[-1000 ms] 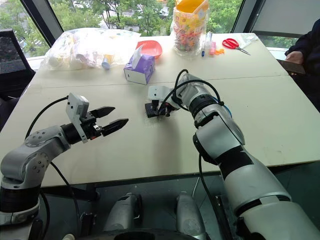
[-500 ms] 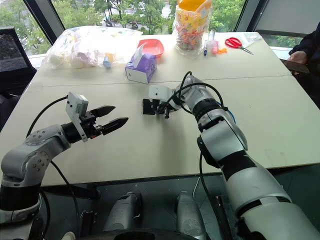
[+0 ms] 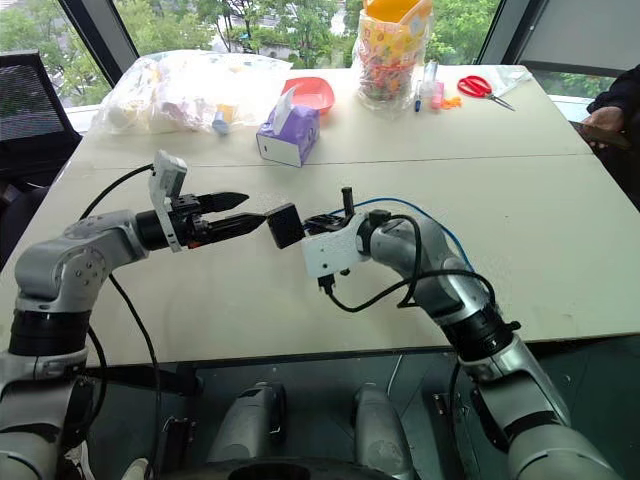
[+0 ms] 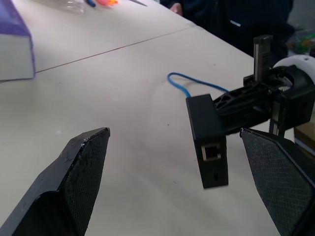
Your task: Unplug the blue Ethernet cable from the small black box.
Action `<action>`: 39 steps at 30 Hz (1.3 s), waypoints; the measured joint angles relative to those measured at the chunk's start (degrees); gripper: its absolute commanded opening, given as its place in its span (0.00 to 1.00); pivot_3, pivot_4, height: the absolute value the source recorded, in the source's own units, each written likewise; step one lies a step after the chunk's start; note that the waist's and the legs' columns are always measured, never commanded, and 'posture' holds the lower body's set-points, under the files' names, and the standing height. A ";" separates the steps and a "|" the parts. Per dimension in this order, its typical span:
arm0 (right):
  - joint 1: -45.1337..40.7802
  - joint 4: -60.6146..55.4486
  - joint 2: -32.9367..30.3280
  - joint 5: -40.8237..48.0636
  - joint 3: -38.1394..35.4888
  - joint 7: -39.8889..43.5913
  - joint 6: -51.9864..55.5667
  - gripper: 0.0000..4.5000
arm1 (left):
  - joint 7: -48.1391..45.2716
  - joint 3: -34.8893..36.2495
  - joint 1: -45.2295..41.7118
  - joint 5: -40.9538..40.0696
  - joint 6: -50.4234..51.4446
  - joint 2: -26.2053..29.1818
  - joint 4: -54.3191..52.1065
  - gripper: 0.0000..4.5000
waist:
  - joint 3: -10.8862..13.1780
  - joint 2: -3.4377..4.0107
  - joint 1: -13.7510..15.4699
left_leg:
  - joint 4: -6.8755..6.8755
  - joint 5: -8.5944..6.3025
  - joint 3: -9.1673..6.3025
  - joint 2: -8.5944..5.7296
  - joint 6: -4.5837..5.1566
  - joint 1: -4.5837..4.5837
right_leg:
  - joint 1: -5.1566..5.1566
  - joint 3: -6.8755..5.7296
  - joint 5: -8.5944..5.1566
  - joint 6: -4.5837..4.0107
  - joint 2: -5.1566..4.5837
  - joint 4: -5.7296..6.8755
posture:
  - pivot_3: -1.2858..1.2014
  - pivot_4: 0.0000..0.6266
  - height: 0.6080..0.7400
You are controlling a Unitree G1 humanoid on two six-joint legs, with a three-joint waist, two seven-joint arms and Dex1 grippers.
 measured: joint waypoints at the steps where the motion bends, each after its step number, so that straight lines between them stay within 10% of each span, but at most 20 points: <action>1: -0.14 -0.72 0.16 -0.54 0.00 -0.65 0.66 0.01 | -0.63 -0.56 -0.57 -0.01 0.02 -0.08 0.44 1.00 | 0.00 0.00 0.04 | 0.00 0.00 0.00 0.00 0.00 0.00 | 0.01 0.00 0.00 0.00 0.00 0.00 | 0.52 0.24 0.96; 10: -1.00 -1.67 2.33 -3.85 0.47 -3.41 4.87 0.01 | -2.72 -1.51 -2.86 0.06 1.00 -1.84 1.93 1.00 | 0.01 -0.03 0.08 | 0.04 0.00 -0.02 0.00 0.01 -0.02 | 0.02 0.00 0.00 0.00 0.00 0.01 | 0.52 0.24 0.96; 21: -1.27 -2.85 1.70 -3.92 0.70 -1.43 7.35 0.00 | -2.95 -4.07 -3.22 3.92 -1.81 -4.66 4.95 0.10 | 0.02 -0.03 0.20 | 0.08 0.00 -0.03 0.00 0.02 -0.04 | 0.04 0.00 0.00 0.00 0.00 0.01 | 0.52 0.24 0.96; 30: -1.24 -4.43 1.17 -0.69 -0.14 3.12 11.50 0.00 | -4.49 -5.41 -4.26 5.13 -2.21 -5.47 6.94 0.10 | 0.02 -0.04 0.11 | 0.08 0.00 -0.03 0.00 0.02 -0.03 | 0.04 0.00 0.00 0.00 0.01 0.02 | 0.52 0.24 0.96; 39: -7.65 -6.22 -1.12 26.43 -8.95 22.16 31.10 0.96 | -13.86 -6.01 -5.71 5.38 -1.66 0.76 7.58 0.10 | 0.07 -0.04 0.22 | 0.09 -0.02 -0.06 0.01 0.04 -0.03 | 0.07 0.00 -0.01 -0.03 0.00 0.01 | 0.52 0.24 0.96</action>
